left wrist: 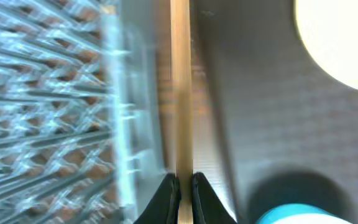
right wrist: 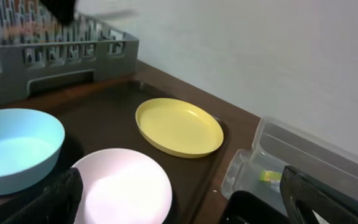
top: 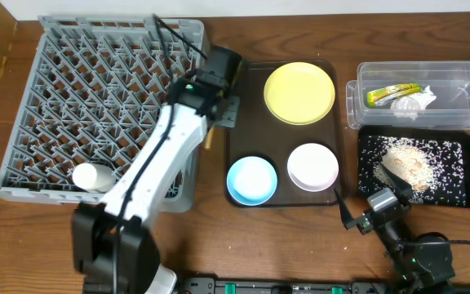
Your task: Sort waste into correct bins and load items into the dishwasher
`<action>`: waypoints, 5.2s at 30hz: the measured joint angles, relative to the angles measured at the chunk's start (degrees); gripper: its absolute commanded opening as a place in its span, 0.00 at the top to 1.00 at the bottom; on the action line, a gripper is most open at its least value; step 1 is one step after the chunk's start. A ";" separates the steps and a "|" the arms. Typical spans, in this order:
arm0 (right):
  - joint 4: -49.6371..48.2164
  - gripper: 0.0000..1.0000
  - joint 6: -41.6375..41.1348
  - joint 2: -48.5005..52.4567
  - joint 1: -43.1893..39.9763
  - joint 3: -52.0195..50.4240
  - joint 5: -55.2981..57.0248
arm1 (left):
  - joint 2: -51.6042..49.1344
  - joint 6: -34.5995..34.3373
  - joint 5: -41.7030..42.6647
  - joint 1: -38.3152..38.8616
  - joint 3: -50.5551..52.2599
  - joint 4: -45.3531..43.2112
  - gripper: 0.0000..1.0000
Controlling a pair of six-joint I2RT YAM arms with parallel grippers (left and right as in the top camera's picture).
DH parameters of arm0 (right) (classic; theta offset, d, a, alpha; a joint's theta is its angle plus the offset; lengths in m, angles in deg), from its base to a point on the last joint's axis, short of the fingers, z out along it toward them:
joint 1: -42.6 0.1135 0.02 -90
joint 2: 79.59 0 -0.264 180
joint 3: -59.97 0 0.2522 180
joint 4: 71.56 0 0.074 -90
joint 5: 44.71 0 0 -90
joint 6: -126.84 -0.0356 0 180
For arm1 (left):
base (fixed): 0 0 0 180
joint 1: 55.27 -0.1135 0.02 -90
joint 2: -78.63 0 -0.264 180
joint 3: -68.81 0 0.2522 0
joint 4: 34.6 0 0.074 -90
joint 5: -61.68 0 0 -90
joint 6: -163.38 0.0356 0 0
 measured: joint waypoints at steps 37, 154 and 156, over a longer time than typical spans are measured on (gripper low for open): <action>0.00 0.01 0.00 0.00 0.00 0.00 0.00 | 3.91 -7.82 20.85 -1.53 -0.17 6.16 0.56; 0.02 0.01 0.00 0.00 0.00 0.00 0.00 | -15.30 29.75 -45.13 -11.76 1.92 -43.30 0.92; 0.02 0.01 0.00 0.00 0.00 0.00 0.00 | -15.37 29.77 -45.99 -11.32 1.92 -43.50 0.92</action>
